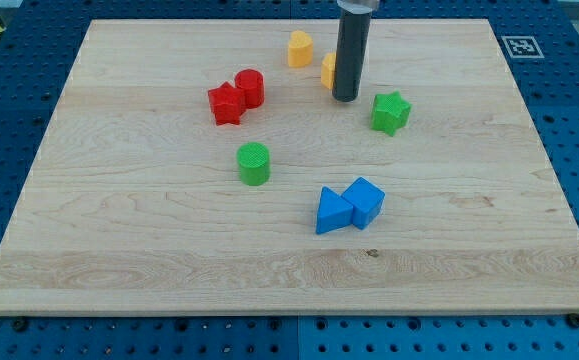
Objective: Move the hexagon to the right of the heart
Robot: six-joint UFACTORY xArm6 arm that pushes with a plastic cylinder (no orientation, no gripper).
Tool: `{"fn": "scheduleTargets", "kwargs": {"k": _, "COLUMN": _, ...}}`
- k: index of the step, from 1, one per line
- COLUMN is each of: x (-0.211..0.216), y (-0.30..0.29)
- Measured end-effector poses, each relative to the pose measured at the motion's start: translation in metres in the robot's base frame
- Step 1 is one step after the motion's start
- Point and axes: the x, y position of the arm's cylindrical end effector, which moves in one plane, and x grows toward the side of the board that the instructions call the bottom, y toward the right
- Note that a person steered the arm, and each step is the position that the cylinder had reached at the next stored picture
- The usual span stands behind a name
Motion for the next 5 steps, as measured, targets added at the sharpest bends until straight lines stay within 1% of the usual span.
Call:
{"fn": "scheduleTargets", "kwargs": {"k": 1, "x": -0.008, "y": -0.011}}
{"fn": "scheduleTargets", "kwargs": {"k": 2, "x": -0.028, "y": -0.026}}
{"fn": "scheduleTargets", "kwargs": {"k": 3, "x": -0.034, "y": -0.036}}
{"fn": "scheduleTargets", "kwargs": {"k": 5, "x": -0.061, "y": -0.046}}
